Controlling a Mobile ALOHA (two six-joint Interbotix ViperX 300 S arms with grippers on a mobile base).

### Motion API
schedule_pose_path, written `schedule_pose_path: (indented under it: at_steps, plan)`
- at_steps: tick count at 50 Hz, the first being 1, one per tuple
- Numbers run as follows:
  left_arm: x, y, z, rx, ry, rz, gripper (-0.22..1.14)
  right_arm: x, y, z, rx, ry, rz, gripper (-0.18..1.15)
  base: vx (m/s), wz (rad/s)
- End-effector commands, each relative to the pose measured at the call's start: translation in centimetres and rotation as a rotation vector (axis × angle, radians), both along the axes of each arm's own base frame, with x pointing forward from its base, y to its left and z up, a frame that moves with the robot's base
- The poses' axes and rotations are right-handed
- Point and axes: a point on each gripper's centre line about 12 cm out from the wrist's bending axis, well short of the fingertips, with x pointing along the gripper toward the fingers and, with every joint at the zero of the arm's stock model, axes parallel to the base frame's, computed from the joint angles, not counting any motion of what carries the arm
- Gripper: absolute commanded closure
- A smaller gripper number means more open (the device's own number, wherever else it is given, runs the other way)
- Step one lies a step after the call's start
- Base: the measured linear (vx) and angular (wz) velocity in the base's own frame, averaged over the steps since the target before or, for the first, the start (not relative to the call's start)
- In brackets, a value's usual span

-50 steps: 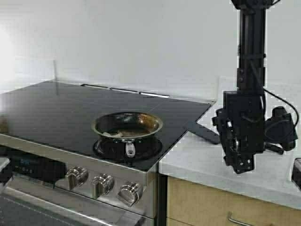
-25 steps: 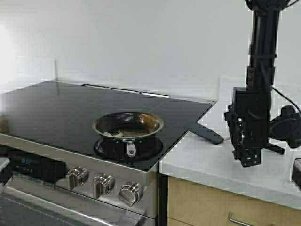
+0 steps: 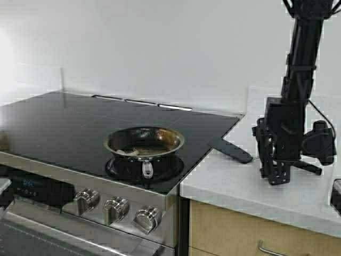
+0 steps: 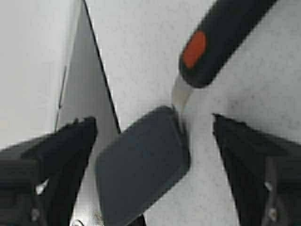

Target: Add oil to the pan and cook the shrimp and serve it

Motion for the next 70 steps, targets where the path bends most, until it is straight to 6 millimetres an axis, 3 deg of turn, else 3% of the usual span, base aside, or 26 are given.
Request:
schedule_pose_path:
  at_steps: [1,12,37,61,66,70]
  plan:
    - [0.2,0.0,0.5,-0.001,-0.012,0.002,0.89,1.4,0.5,0.6,0.014,-0.027,0.006,-0.07,0.0,0.0]
    - [0.2,0.0,0.4,-0.001,-0.009,0.002,0.89,2.5,0.6,-0.1,0.025,-0.014,0.0,-0.07,0.0,0.0]
    - [0.2,0.0,0.5,-0.001,-0.014,0.002,0.89,4.1,-1.4,-0.7,0.038,-0.003,-0.053,-0.07,0.0,0.0]
    - [0.2,0.0,0.5,-0.001,-0.011,0.002,0.89,5.2,-1.2,-1.5,0.057,0.012,-0.058,-0.06,0.0,0.0]
    - [0.2,0.0,0.5,-0.001,-0.011,0.002,0.89,4.9,-1.3,-1.8,0.085,0.041,-0.074,0.01,0.0,0.0]
    - [0.2,0.0,0.4,-0.001,-0.011,0.002,0.89,4.6,-1.3,-2.4,0.114,0.093,-0.085,0.23,0.0,0.0]
